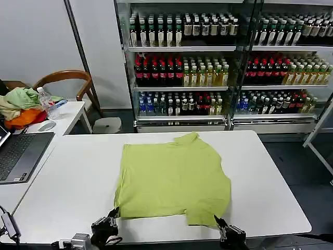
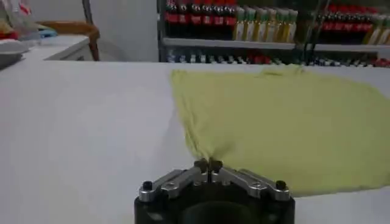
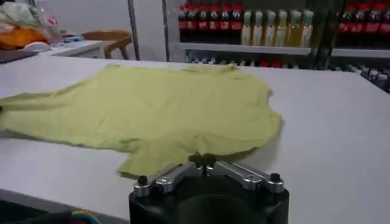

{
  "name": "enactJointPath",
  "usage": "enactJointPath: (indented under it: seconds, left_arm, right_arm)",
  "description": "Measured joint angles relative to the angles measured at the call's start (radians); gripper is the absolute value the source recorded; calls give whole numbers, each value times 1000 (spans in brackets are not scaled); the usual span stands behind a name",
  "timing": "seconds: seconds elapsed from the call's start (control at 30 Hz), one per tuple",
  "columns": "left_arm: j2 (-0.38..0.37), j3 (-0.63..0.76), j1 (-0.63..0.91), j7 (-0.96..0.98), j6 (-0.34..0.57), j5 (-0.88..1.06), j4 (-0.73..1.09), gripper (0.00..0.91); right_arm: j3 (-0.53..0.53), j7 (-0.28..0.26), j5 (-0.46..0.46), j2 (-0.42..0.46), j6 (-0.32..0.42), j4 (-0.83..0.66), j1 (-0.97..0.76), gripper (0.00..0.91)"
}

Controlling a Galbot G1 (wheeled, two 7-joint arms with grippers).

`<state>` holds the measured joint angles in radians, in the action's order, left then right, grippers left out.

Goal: Fold and organize the clothes.

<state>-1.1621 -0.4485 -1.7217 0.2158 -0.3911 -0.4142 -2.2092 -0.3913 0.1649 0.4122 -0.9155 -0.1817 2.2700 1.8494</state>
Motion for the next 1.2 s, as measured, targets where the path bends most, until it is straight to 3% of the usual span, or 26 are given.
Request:
enactJointPath:
  seconds: [0.7, 0.9, 1.2]
  left_arm:
    - [33, -71, -159, -2, 23, 35, -90, 50]
    - [44, -82, -149, -13, 15, 23, -93, 50]
    - [55, -74, -17, -49, 16, -25, -23, 50]
  right_arm:
    - [-67, -29, -56, 20, 46, 105, 122, 0]
    - [-56, -33, -39, 18, 33, 80, 49, 0]
    - [-19, -47, 13, 1, -3, -37, -140, 0]
